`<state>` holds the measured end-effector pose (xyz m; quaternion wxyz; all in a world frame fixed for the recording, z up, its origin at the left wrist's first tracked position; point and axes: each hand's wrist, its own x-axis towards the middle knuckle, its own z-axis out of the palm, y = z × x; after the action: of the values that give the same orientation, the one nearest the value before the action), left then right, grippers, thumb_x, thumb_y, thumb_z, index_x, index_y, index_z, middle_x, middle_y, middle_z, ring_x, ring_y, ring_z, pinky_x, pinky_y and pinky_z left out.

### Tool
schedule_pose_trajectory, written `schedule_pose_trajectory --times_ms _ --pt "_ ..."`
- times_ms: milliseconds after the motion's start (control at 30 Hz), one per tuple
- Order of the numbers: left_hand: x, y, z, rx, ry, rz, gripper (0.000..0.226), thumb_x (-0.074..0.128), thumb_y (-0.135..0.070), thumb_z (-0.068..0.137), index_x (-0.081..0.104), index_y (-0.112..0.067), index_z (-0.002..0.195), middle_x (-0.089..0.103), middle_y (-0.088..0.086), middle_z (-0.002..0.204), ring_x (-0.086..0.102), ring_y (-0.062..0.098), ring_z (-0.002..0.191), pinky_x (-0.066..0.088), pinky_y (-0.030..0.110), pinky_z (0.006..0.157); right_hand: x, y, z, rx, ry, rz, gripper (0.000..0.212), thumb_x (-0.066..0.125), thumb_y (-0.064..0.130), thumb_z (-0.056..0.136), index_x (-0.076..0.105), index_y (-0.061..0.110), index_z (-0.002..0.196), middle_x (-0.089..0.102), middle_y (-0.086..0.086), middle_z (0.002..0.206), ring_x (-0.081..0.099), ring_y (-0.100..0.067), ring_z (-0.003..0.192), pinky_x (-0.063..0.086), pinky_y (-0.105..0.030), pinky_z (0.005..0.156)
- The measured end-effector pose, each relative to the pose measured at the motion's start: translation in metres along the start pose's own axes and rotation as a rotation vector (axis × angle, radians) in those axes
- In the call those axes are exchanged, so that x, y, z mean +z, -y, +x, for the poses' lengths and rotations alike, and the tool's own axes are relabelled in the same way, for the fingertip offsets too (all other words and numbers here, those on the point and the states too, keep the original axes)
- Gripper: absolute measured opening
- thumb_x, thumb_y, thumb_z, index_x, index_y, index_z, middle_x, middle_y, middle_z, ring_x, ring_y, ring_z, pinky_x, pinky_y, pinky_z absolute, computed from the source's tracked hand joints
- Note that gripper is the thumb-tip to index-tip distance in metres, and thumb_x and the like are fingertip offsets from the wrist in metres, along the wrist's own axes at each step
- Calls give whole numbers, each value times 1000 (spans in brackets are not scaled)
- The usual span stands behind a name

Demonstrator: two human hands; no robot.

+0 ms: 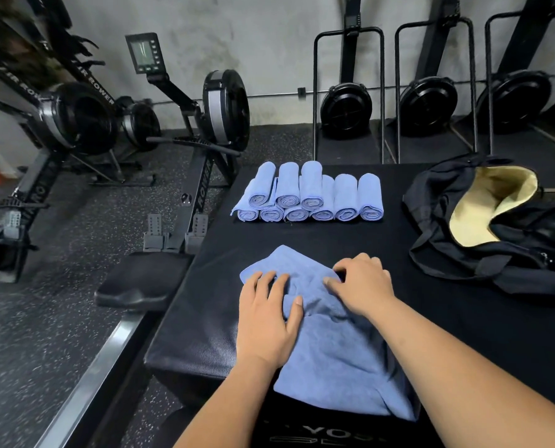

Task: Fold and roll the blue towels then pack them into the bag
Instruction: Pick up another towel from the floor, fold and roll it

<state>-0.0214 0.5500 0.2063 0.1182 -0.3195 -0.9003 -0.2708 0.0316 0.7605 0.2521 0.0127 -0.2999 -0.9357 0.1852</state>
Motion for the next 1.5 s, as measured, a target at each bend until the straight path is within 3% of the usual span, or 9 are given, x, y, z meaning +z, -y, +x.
schedule_pose_trajectory --times_ms 100,267,433,667,933,1067,1167,1300,1500 --pt "-2 0 2 19 -8 -26 53 44 -55 104 56 -21 143 52 -5 145 37 24 143 29 42 122 -5 14 4 -66 -50 86 15 72 42 91 61 31 89 59 8 96 59 -26 109 46 -39 87" --pt "-5 -1 2 80 11 -5 36 55 -45 97 63 -26 127 58 -13 128 42 23 133 32 38 117 -22 11 0 -303 -739 228 14 67 15 87 55 19 91 56 -2 96 51 -30 88 43 -44 77" --pt "-6 0 3 106 38 -43 43 59 -42 92 60 -25 131 53 -11 136 42 21 133 32 37 117 13 -25 -13 -396 -214 -62 12 67 42 91 67 31 97 54 9 105 56 -21 94 49 -39 80" --pt "-5 -1 3 230 151 3 63 44 -28 90 49 -26 153 39 -16 164 22 22 157 16 43 129 27 -31 -38 -498 -449 65 19 50 37 100 62 23 96 59 10 91 58 -21 84 44 -38 77" --pt "-1 0 1 289 96 -28 44 52 -23 93 66 -28 134 61 -24 136 48 21 132 25 39 123 13 -35 -27 247 -361 86 51 71 56 90 64 25 130 58 -8 119 53 -33 114 45 -45 94" --pt "-5 -3 -1 289 73 -46 34 60 -26 93 67 -28 127 64 -24 124 50 18 120 32 37 117 -2 -33 -15 165 -334 42 8 68 34 94 74 37 98 71 3 107 57 -28 106 42 -40 87" --pt "-8 -5 -1 264 79 -48 29 58 -34 95 67 -29 122 64 -23 112 49 17 113 35 35 110 -12 -29 -6 98 -321 107 14 65 28 93 73 35 103 74 1 108 60 -29 104 48 -40 87" --pt "-10 -7 -4 266 61 -74 25 55 -39 98 67 -29 117 60 -20 101 50 16 104 39 36 103 -13 -28 -9 195 -225 -102 44 72 54 90 62 28 123 60 -6 122 53 -30 117 47 -41 92" --pt "-15 -3 -4 156 32 -170 30 43 -44 102 69 -32 112 53 -12 82 50 15 87 40 39 95 16 -36 -28 -106 -407 -48 12 77 34 89 68 31 97 58 8 100 50 -24 95 38 -38 74"
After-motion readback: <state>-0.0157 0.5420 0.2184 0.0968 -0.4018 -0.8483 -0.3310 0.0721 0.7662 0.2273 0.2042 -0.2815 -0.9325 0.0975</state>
